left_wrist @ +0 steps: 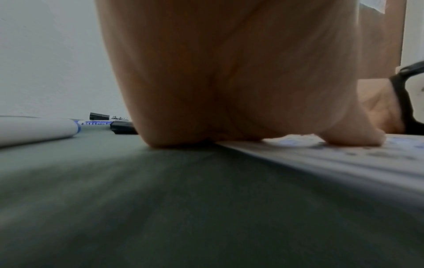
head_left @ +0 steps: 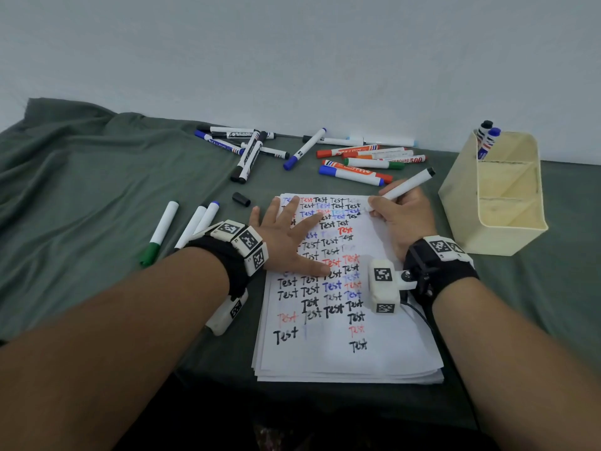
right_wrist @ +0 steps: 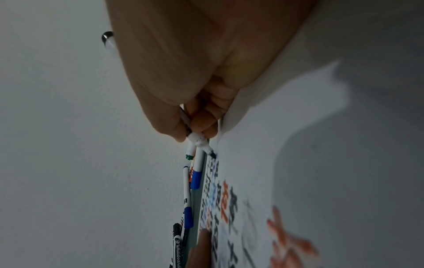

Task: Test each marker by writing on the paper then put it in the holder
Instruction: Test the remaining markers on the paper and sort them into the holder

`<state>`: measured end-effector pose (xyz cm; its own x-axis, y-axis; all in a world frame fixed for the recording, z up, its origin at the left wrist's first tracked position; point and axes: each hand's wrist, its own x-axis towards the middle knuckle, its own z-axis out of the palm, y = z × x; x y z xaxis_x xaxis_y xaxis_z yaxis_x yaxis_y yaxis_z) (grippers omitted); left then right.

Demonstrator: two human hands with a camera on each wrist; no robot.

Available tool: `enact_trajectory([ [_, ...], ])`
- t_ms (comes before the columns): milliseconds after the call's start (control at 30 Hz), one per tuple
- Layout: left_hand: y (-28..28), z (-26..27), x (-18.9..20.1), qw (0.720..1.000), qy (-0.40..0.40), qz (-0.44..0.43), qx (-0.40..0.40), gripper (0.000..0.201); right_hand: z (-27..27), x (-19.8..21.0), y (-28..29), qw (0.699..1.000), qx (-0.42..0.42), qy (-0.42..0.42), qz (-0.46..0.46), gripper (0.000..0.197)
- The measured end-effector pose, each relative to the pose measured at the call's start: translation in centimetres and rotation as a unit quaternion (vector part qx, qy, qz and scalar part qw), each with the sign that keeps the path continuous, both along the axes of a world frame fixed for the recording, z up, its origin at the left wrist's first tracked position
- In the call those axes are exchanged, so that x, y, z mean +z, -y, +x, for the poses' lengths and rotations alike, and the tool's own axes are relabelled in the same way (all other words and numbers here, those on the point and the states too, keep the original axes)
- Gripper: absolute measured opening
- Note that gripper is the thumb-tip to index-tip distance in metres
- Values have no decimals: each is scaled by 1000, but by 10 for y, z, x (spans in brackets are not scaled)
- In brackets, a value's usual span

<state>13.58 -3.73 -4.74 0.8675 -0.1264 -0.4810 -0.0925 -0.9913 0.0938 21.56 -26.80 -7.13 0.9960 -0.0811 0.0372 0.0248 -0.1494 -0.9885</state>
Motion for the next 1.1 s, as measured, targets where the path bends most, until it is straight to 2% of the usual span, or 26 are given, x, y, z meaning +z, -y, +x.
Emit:
enact_trajectory([
  [533, -2, 2, -3, 1000, 3, -3, 2, 122, 2, -3, 2, 1000, 17, 1, -11, 16],
  [867, -1, 1, -3, 1000, 2, 0, -6, 120, -11, 7, 3, 984, -51, 23, 167, 15],
  [1033, -2, 2, -3, 1000, 0, 4, -8, 121, -34, 14, 2, 988, -19, -2, 155, 22],
  [1100, -1, 3, -3, 1000, 1, 5, -7, 120, -41, 16, 4, 984, 7, -15, 178, 22],
])
